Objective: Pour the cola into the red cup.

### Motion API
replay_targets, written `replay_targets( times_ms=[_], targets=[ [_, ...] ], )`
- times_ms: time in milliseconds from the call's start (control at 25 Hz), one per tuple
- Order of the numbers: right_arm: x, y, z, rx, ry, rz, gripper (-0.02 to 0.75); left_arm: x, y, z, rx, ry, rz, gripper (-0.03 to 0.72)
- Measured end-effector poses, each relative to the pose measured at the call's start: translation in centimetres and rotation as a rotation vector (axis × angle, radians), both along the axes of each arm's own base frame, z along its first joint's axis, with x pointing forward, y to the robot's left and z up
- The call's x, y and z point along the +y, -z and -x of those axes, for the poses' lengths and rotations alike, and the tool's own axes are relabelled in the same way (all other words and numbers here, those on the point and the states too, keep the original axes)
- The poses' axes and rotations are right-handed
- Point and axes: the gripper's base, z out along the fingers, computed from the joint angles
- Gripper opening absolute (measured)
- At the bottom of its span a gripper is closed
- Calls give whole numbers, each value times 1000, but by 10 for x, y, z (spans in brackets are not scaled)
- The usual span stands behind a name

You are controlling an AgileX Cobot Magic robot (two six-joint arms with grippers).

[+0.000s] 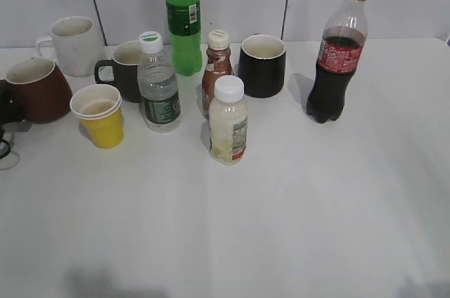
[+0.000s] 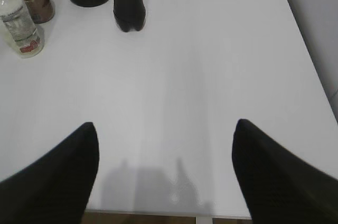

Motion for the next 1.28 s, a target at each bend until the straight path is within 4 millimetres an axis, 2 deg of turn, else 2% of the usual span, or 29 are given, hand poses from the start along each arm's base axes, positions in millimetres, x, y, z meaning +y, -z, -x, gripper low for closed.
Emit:
replay_targets(
  times_ms=[160, 280, 320, 400, 520, 600, 680, 800, 920, 1080, 1160, 1280],
  targets=[
    [2, -2, 1, -8, -17, -27, 575, -1, -3, 4, -1, 3, -6, 63],
    [4, -20, -14, -128, -30, -26, 534, -3, -25, 13, -17, 1, -21, 60],
    [5, -27, -24, -181, -33, -19, 528, -4, -34, 18, -27, 1, -24, 60],
    [8, -40, -58, -287, -28, -22, 520, -7, -60, 27, -75, 1, -37, 60],
    [11, -38, -118, -342, 16, -69, 518, -14, -95, 45, -138, 8, -56, 59],
    [12, -27, -158, -345, 57, -87, 515, -19, -112, 55, -162, 17, -71, 59],
    [15, -5, -198, -321, 84, -98, 514, -25, -130, 61, -176, 28, -92, 59],
    [26, 24, -235, -318, 25, -135, 514, -36, -150, 67, -185, 54, -124, 59],
    [37, 61, -259, -251, -64, -152, 519, -49, -167, 73, -184, 82, -129, 59],
    [45, 107, -276, -151, -123, -162, 633, -65, -179, 81, -121, 109, -132, 59],
    [47, 125, -282, -130, -136, -174, 669, -72, -182, 84, -87, 130, -150, 59],
    [51, 136, -295, -153, -161, -190, 685, -84, -187, 88, -79, 167, -164, 59]
  ],
)
